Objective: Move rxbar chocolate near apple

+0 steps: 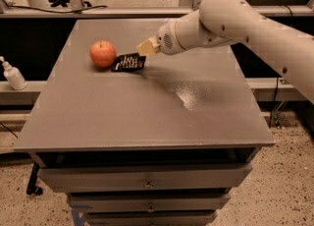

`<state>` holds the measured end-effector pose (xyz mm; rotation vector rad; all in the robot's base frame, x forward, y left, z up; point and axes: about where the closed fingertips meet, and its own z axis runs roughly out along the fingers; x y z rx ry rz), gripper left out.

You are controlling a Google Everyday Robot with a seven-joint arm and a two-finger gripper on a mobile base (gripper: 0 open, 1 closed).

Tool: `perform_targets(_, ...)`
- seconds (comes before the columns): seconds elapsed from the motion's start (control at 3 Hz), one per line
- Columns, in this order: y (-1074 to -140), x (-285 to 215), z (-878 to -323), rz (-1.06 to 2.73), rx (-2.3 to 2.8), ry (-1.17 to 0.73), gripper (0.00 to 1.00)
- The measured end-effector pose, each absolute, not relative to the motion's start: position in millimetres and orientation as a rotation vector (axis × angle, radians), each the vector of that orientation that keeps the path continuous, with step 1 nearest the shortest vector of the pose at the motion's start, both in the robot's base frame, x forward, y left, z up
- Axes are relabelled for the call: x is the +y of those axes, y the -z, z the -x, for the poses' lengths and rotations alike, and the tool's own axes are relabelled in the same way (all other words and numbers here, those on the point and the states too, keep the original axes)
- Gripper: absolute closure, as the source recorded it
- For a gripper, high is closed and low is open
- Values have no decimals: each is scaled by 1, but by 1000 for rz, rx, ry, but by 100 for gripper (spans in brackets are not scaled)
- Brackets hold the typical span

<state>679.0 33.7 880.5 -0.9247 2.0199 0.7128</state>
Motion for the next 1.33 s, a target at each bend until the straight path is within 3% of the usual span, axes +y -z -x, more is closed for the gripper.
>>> perform_targets(1.0, -874, 40, -677, 935, 2051, -749, 12)
perform_targets(1.33, -873, 37, -675, 933, 2058, -751, 0)
